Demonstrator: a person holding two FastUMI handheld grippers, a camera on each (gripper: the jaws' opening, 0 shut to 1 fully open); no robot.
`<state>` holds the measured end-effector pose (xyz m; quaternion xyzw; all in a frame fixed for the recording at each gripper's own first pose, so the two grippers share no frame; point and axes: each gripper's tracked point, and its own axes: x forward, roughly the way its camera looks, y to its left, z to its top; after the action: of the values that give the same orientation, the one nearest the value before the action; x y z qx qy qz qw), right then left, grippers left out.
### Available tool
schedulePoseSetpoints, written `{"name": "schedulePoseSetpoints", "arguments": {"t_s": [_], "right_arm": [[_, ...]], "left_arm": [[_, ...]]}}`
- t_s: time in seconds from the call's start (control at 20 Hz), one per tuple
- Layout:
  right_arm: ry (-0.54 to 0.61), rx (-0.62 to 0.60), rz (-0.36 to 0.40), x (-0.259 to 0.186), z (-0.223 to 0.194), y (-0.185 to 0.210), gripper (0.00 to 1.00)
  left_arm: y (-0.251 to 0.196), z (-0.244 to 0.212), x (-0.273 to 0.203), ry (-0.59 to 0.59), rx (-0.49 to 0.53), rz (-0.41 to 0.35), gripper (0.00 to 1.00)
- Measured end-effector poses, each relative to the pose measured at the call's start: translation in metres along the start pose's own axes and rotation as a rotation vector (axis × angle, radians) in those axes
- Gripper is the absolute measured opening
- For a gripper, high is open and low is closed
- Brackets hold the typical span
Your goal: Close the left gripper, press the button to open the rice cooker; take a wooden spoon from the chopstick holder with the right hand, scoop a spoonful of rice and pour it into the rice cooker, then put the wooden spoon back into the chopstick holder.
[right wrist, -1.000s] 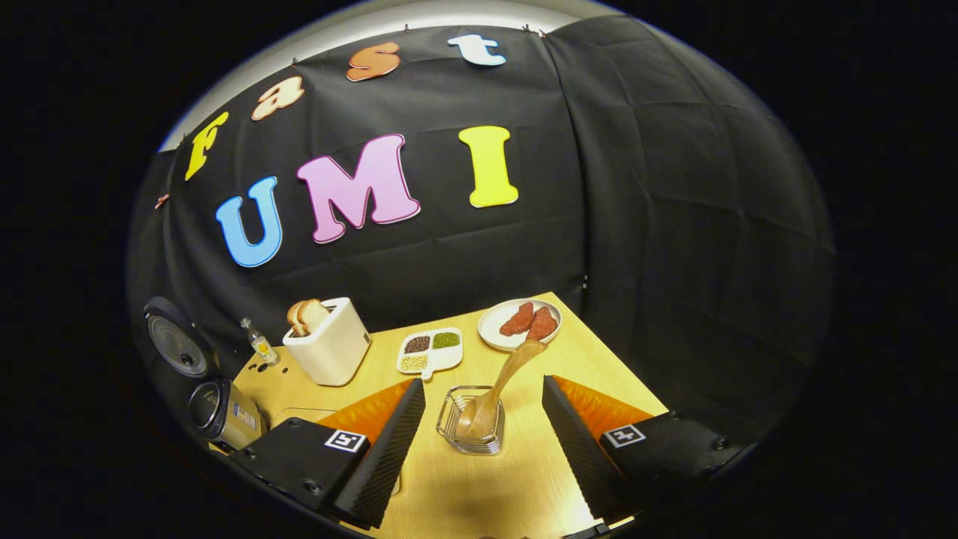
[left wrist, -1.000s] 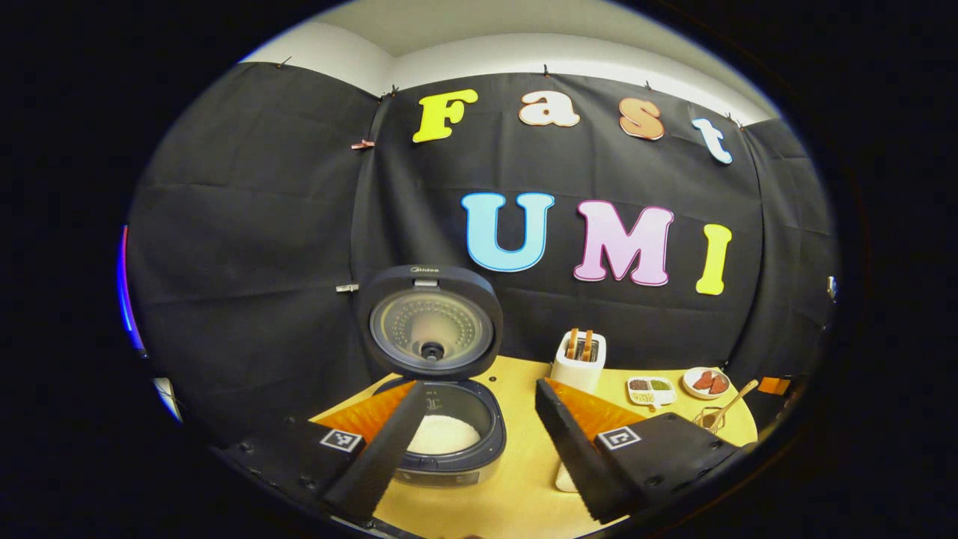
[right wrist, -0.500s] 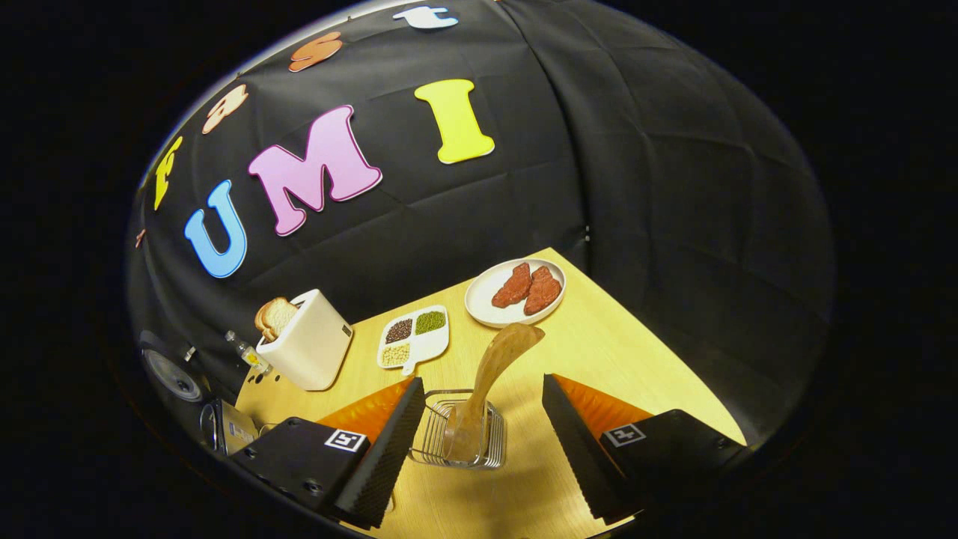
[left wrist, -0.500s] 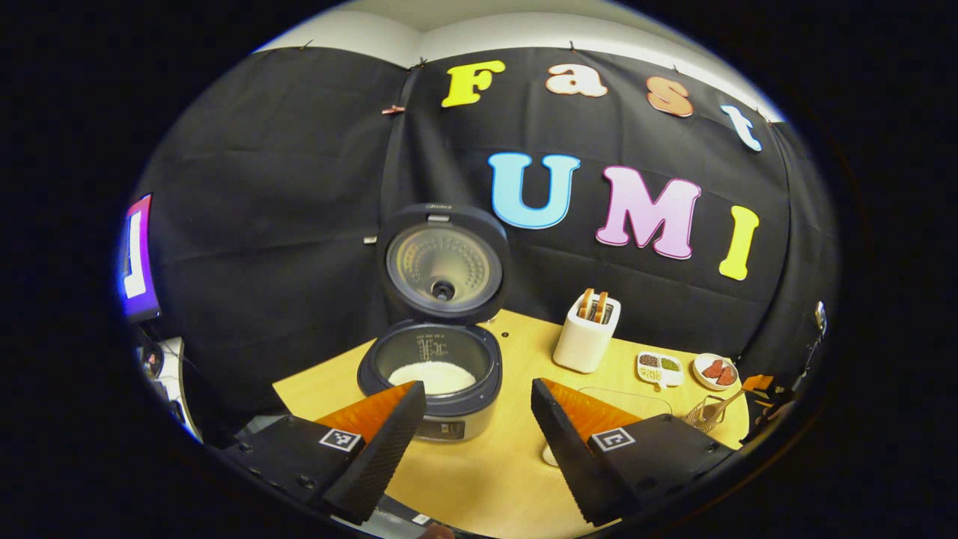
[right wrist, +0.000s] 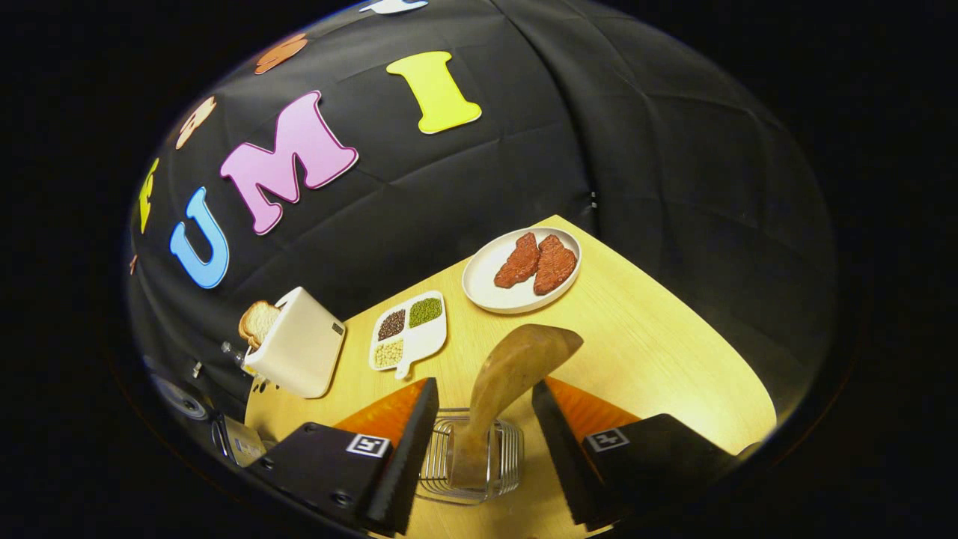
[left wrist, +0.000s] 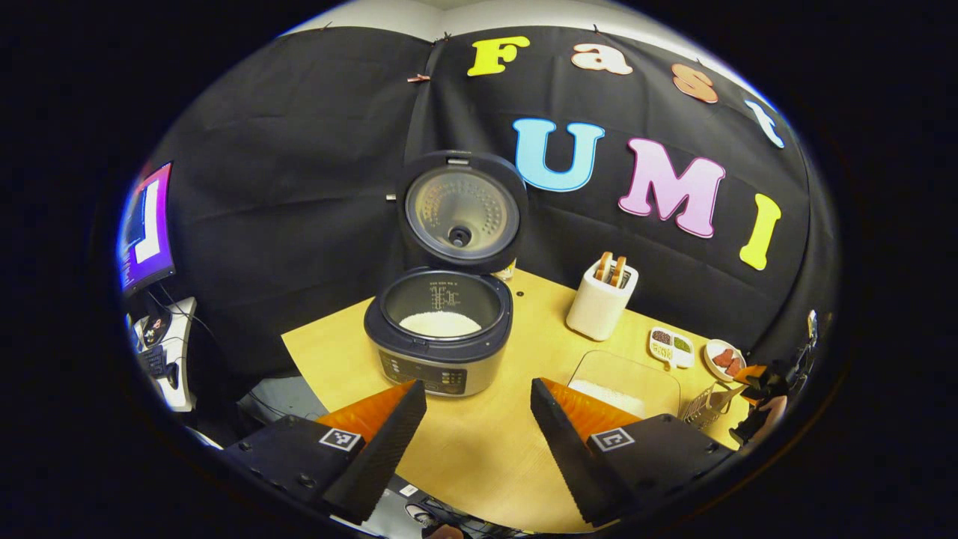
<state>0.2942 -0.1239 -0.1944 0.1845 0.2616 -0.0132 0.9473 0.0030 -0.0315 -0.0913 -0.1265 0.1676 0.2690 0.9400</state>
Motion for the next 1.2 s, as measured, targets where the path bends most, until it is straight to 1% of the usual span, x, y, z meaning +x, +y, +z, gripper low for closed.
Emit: {"name": "schedulePoseSetpoints", "arguments": {"t_s": [0.05, 0.1, 0.15, 0.2, 0.25, 0.3, 0.35, 0.4, 0.45, 0.5, 0.55, 0.6, 0.75, 0.95, 1.05, 1.2], "right_arm": [[-0.01, 0.017, -0.011, 0.002, 0.005, -0.001, 0.65], [-0.015, 0.034, -0.021, 0.002, 0.007, -0.002, 0.44], [-0.009, 0.047, -0.023, 0.003, 0.006, -0.001, 0.51], [0.0, 0.052, -0.032, 0.0, 0.007, 0.0, 0.51], [0.0, 0.058, -0.046, 0.017, -0.002, -0.005, 0.42], [0.009, 0.067, -0.05, 0.004, 0.003, -0.003, 0.24], [0.019, 0.083, -0.061, -0.005, 0.008, -0.004, 0.23], [0.023, 0.094, -0.058, 0.005, 0.004, -0.004, 0.21], [0.024, 0.102, -0.054, 0.003, 0.004, -0.001, 0.21], [0.024, 0.105, -0.048, 0.003, 0.005, 0.001, 0.18], [0.017, 0.1, -0.043, -0.002, 0.007, 0.003, 0.17], [0.0, 0.091, -0.035, -0.006, 0.01, 0.007, 0.15], [-0.076, 0.046, -0.016, -0.029, 0.033, 0.023, 0.15], [-0.181, -0.035, 0.035, -0.068, 0.058, 0.059, 0.15], [-0.202, -0.065, 0.059, -0.085, 0.058, 0.078, 0.14], [-0.207, -0.089, 0.106, -0.109, 0.05, 0.111, 0.15]], "left_arm": [[-0.004, -0.005, 0.001, 0.011, 0.004, -0.007, 0.95], [-0.005, -0.008, 0.003, 0.02, 0.009, -0.009, 0.95], [-0.006, -0.012, 0.005, 0.025, 0.015, -0.005, 0.95], [-0.007, -0.013, 0.007, 0.03, 0.02, -0.003, 0.95], [-0.012, -0.014, 0.008, 0.035, 0.021, -0.009, 0.95], [-0.016, -0.015, 0.009, 0.038, 0.022, -0.019, 0.95], [-0.019, -0.017, 0.009, 0.04, 0.026, -0.028, 0.95], [-0.021, -0.017, 0.01, 0.042, 0.032, -0.038, 0.95], [-0.023, -0.017, 0.011, 0.042, 0.038, -0.047, 0.95], [-0.024, -0.017, 0.012, 0.043, 0.045, -0.056, 0.95], [-0.025, -0.016, 0.013, 0.043, 0.05, -0.067, 0.95], [-0.026, -0.014, 0.014, 0.042, 0.056, -0.077, 0.95], [-0.02, -0.01, 0.017, 0.037, 0.067, -0.106, 0.95], [-0.007, -0.001, 0.028, 0.018, 0.071, -0.144, 0.96], [0.006, 0.003, 0.035, 0.007, 0.076, -0.152, 0.95], [0.022, 0.002, 0.046, 0.018, 0.066, -0.184, 0.95]]}}
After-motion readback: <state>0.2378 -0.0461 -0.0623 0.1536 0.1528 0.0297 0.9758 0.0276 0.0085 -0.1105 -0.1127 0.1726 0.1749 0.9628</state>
